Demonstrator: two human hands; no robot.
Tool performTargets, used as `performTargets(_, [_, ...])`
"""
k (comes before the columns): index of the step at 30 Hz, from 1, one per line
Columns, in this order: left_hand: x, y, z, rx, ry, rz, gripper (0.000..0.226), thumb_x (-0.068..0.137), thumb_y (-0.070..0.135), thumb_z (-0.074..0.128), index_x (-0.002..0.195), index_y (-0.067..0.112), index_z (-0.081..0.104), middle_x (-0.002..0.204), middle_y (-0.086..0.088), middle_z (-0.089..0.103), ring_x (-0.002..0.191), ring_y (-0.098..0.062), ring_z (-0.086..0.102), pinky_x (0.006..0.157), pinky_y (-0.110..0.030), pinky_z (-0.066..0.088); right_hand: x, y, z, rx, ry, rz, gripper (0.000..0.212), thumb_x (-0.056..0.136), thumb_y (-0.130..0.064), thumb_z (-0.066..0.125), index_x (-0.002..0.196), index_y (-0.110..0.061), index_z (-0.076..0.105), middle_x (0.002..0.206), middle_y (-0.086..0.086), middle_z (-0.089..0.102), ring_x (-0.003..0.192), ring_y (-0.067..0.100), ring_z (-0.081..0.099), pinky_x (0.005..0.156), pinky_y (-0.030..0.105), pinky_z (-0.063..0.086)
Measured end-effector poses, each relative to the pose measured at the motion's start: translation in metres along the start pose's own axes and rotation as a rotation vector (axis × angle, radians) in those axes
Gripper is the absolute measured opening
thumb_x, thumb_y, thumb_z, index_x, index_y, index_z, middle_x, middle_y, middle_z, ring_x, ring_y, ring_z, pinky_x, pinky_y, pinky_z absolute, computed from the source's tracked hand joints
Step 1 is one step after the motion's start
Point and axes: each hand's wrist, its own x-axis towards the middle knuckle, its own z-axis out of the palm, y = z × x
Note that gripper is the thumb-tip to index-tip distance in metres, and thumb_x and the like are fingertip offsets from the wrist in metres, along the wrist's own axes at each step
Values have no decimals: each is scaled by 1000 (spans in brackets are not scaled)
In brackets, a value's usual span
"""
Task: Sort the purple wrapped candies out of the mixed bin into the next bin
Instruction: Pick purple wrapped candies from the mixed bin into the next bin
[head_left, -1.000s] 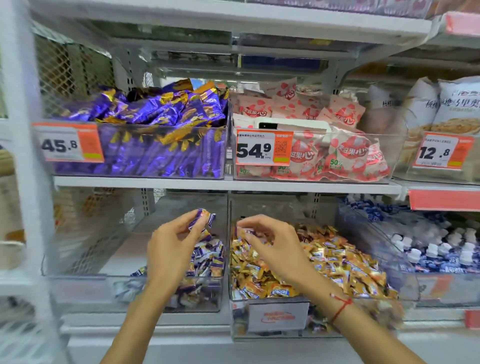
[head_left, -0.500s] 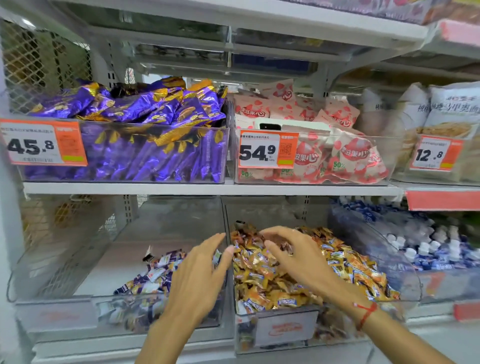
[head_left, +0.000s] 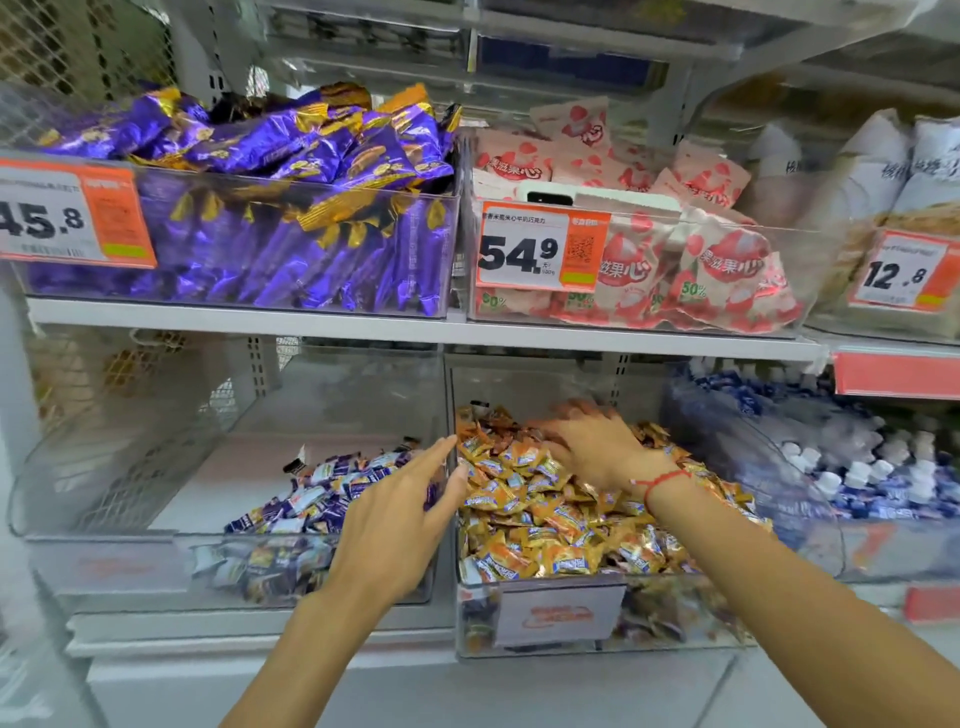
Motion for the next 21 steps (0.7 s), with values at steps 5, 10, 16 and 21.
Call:
performTargets(5, [2,-5,1,-9,-64,1,62,89,63,19,147,44,29,119,16,62,81,-4,58,64,-23,41,-41,-25,-22,509,104,-294,51,93,-53,51,140,-33,46,141,-8,50,129,9,45,108,36,39])
performTargets(10, [0,-4,2,-31,-57,-2,65,85,65,18,146,45,30,130,13,60,88,-14,64,63,-27,39,-52,-55,9,254,-154,-450,70,91,-61,47,152,-42,17,161,-8,14,147,16,12,119,41,13])
performTargets(16, [-1,-3,2,-33,-51,-17,66,84,64,18,145,44,31,115,18,62,83,-8,61,69,-30,43,-26,-12,3,-32,17,-115,47,97,-47,46,142,-37,38,135,3,50,130,25,40,104,39,30])
performTargets(21, [2,-7,4,-16,-37,-3,64,85,65,18,145,46,31,121,18,62,78,-4,60,66,-26,43,-34,8,-1,-32,-6,24,43,94,-39,52,137,-42,46,146,-2,42,135,24,33,110,44,22])
